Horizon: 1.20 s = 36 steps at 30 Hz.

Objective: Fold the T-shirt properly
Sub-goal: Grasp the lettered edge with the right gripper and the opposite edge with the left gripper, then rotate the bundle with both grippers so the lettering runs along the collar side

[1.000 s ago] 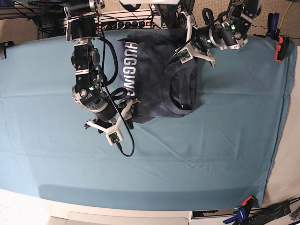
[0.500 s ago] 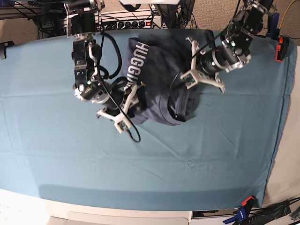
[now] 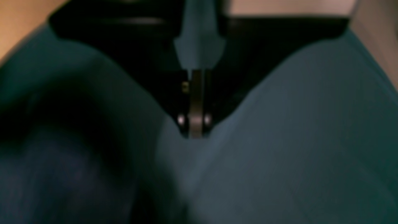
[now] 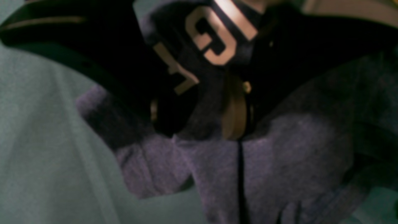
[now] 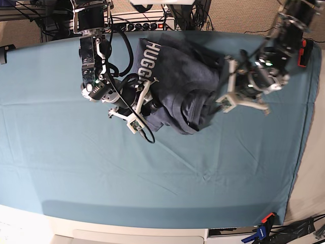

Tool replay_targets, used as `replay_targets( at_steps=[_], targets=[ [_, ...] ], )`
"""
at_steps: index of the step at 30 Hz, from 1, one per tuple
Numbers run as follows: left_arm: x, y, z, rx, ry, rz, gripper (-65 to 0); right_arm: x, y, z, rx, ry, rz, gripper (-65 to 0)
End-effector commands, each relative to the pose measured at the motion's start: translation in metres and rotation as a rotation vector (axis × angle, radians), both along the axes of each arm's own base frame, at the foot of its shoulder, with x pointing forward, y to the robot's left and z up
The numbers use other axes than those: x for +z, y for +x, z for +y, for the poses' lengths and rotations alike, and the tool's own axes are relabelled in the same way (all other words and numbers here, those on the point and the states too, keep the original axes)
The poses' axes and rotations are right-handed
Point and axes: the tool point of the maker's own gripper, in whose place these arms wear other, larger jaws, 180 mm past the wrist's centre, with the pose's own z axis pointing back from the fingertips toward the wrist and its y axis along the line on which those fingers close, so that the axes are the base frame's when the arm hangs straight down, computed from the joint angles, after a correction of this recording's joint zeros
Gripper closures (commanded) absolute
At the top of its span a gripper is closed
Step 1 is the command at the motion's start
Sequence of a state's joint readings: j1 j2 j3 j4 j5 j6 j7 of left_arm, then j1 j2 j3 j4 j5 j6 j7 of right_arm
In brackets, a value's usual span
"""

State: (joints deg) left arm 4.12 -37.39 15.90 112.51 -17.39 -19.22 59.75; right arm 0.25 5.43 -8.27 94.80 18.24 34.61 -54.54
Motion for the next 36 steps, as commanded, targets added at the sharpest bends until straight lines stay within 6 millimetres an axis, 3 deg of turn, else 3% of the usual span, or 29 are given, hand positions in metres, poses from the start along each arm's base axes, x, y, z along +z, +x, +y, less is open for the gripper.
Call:
replay_targets(
  at_steps=[1, 3, 6, 12, 17, 19, 28, 36],
  targets=[
    [0.007, -0.001, 0.005, -0.013, 0.003, -0.006, 0.0, 0.014, 0.009, 0.003, 0.007, 0.023, -0.051, -26.0],
    [0.005, -0.013, 0.018, -0.015, 0.035, 0.023, 0.0, 0.014, 0.01, 0.002, 0.006, 0.019, -0.056, -26.0],
    [0.009, -0.034, 0.022, -0.02, 0.018, 0.055, 0.0, 0.015, 0.011, 0.002, 0.005, 0.019, -0.062, -26.0],
    [0.023, -0.086, -0.01, -0.092, -0.122, 0.123, 0.0, 0.021, 0.017, 0.002, 0.004, 0.022, -0.084, -26.0],
    [0.018, -0.114, -0.038, -0.077, -0.227, 0.173, 0.0, 0.026, 0.023, 0.002, 0.003, 0.023, -0.1, -26.0],
    [0.018, -0.117, -0.051, -0.06, -0.284, 0.174, 0.0, 0.028, 0.024, 0.003, 0.003, 0.023, -0.105, -26.0],
    [0.031, -0.098, -0.087, -0.001, -0.428, 0.059, 0.0, 0.028, 0.025, 0.002, 0.003, 0.023, -0.108, -26.0],
    [-0.003, -0.099, -0.077, 0.055, -0.391, 0.104, 0.0, 0.028, 0.025, 0.003, 0.003, 0.024, -0.108, -26.0]
  ],
)
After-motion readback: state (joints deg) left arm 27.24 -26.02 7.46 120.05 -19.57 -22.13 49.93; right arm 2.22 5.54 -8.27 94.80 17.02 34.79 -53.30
